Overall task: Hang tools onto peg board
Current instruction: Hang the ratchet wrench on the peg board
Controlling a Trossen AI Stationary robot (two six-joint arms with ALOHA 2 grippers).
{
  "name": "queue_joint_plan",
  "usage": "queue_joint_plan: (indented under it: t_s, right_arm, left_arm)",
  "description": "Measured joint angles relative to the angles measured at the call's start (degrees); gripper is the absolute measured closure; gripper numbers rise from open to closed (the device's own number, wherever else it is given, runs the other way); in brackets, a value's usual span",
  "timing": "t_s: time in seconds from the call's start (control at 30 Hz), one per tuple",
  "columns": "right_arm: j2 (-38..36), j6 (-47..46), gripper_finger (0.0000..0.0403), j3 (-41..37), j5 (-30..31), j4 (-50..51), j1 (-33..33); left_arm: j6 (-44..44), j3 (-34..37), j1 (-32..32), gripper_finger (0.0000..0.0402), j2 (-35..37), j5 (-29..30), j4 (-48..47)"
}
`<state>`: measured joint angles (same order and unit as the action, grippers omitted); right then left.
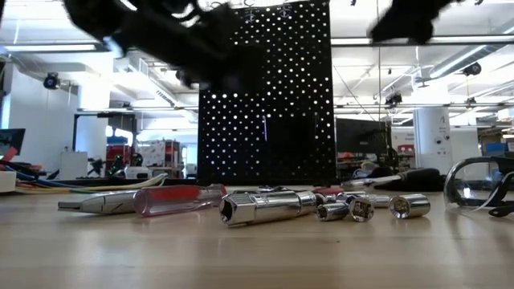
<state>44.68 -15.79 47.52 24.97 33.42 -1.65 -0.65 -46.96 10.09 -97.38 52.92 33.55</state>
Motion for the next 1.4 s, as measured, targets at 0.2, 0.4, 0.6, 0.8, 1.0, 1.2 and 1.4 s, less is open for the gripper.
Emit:
queue_joint_plan:
  t_s: [0.2,0.4,0.6,0.8,1.0,1.2,1.4]
  right_arm:
    - [3.76,-1.05,0.0254,-7.49,0.05,0.28,0.24]
    - [11.55,-1.24,0.0267,-9.71,0.25,0.13,1.34]
    - [21.74,-2.4,0.0272,-10.05,0.39,0.05,3.49]
    - [30.1,7.77,0.0272,-10.07,0.43,0.03,5.01]
    - [35.18,18.68,0.0272,-10.09,0.44,-4.61,7.01]
    - [38.36,25.69,0.0273,-10.08,-0.82,-6.74,10.27]
    - [41.21,29.19,0.0275,-10.07,-4.62,-9.99,12.78]
  left_arm:
    - [0.33,7.63,-0.83,0.0207,9.74,-0.64,-1.08]
    - [1.71,9.73,-0.89,0.0217,12.81,-4.79,-0.69]
    - [1.67,9.11,-0.8,0.0219,12.35,-5.73,-2.17]
    - [1.66,8.1,-0.63,0.0219,12.35,-5.98,-4.96]
    - [1.67,7.98,0.74,0.0219,12.35,-5.96,-5.67]
    - [1.66,8.11,1.92,0.0219,12.35,-5.72,-8.61]
    - [1.62,8.11,1.97,0.0219,12.35,-5.61,-11.29]
